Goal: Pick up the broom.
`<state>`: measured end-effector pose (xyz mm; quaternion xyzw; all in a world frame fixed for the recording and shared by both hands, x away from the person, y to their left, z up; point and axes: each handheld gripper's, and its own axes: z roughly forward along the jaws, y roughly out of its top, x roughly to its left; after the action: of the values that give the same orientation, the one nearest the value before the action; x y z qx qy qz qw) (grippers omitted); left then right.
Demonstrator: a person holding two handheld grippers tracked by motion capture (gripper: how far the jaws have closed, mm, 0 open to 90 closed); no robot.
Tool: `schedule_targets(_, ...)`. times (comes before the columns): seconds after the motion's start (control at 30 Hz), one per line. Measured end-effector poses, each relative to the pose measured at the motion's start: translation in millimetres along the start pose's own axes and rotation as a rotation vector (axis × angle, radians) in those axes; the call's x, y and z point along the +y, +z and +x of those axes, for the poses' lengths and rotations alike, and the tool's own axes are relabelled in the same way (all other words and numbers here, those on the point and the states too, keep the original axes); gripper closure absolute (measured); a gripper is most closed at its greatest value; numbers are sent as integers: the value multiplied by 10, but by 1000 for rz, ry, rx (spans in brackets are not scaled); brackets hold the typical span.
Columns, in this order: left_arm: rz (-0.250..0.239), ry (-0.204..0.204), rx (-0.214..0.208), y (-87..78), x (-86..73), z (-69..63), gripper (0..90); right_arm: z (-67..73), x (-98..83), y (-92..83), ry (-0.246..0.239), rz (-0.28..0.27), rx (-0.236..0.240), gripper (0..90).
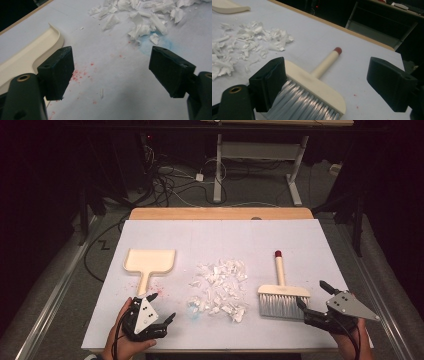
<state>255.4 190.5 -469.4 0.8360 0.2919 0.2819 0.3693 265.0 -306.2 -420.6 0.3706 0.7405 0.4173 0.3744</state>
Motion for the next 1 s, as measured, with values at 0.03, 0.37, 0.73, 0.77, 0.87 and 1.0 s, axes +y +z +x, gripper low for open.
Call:
schedule_targets(0.03, 1, 2, -4, 10, 2, 2, 191, -2, -9, 13, 12, 2, -4, 168)
schedule_targets(0.37, 4, 12, -16, 21, 1, -11, 193, -17, -41, 58, 22, 26, -43, 192)
schedule_targets(0.73, 18, 23, -29, 50, 12, -51, 195, -12, 71, 123, -13, -5, -55, 187)
schedule_targets(0.77, 27, 22, -32, 64, 13, -62, 195, -21, 78, 143, -6, -2, -51, 188)
schedule_targets(0.87, 33, 27, -34, 64, 14, -77, 196, -50, 114, 206, 0, 11, -51, 190)
schedule_targets(1.0, 38, 20, -32, 66, 10, -72, 197, -84, 161, 269, 16, 36, -56, 192)
